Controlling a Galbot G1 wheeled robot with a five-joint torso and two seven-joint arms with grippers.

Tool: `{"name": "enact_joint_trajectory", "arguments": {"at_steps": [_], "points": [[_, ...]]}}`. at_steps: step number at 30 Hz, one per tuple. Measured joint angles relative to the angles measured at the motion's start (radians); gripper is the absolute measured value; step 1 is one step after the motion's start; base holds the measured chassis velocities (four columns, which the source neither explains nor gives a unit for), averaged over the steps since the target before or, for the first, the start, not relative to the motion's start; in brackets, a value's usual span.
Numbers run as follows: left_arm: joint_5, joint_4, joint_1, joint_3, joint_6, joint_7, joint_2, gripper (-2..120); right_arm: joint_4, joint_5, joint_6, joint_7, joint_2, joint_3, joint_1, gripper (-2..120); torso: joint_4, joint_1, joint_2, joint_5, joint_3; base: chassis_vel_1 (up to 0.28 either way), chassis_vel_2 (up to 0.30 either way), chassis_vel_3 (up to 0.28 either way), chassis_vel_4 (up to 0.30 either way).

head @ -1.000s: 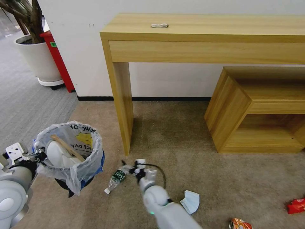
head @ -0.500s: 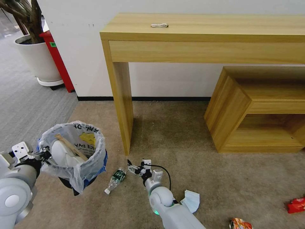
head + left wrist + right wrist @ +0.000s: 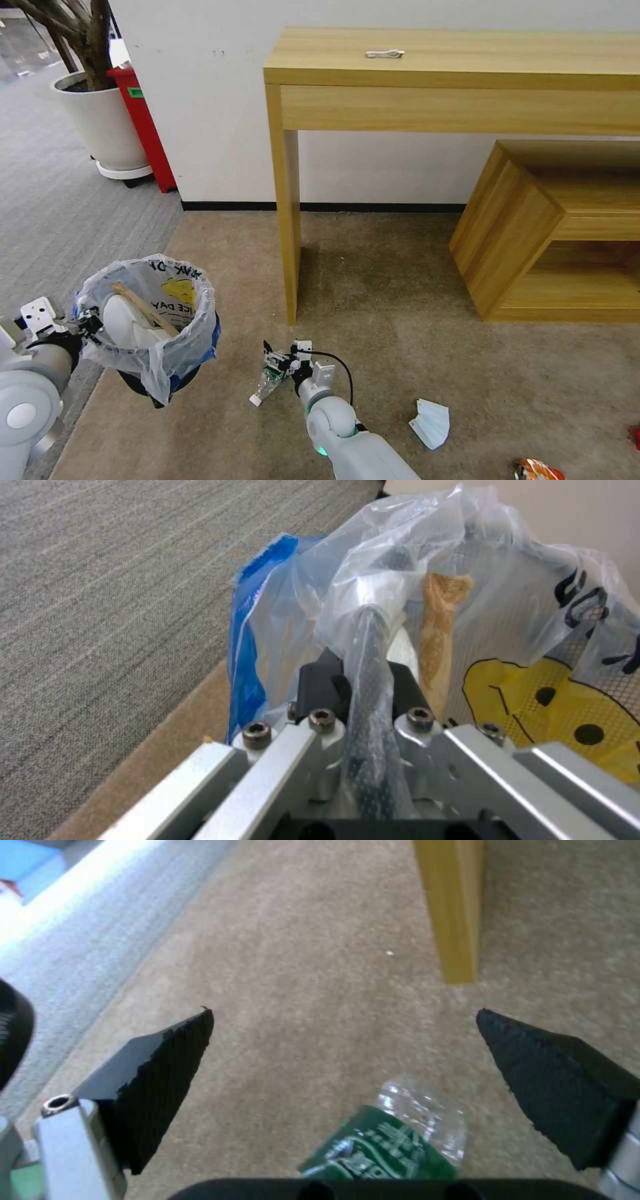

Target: Pick up the trash bin and place the garbage on the floor into it.

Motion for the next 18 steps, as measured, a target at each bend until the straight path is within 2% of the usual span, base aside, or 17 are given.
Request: {"name": "enact_joint_trajectory", "arguments": {"at_steps": [4, 12, 18], "points": [[0.000, 0.002, 0.000, 0.000, -0.001, 0.003, 0.002, 2, 0.006, 0.002, -0.027, 0.028, 0.002, 0.000, -0.003, 100, -0.0002, 0.000, 0.000, 0.0000, 0.000, 0.000, 0.000, 0.000, 0.000], [-0.007, -0.008, 0.011, -0.013, -0.002, 0.007, 0.005, 2, 0.016, 0.047, -0.210, 0.126, 0.013, 0.000, -0.016, 100, 0.0003, 0.000, 0.000, -0.0013, 0.000, 0.000, 0.000, 0.000, 0.000], [-0.010, -0.016, 0.019, -0.019, -0.002, 0.007, 0.004, 2, 0.004, 0.058, -0.242, 0.145, 0.014, 0.002, -0.018, 100, 0.0005, 0.000, 0.000, -0.0012, 0.000, 0.000, 0.000, 0.000, 0.000]]}}
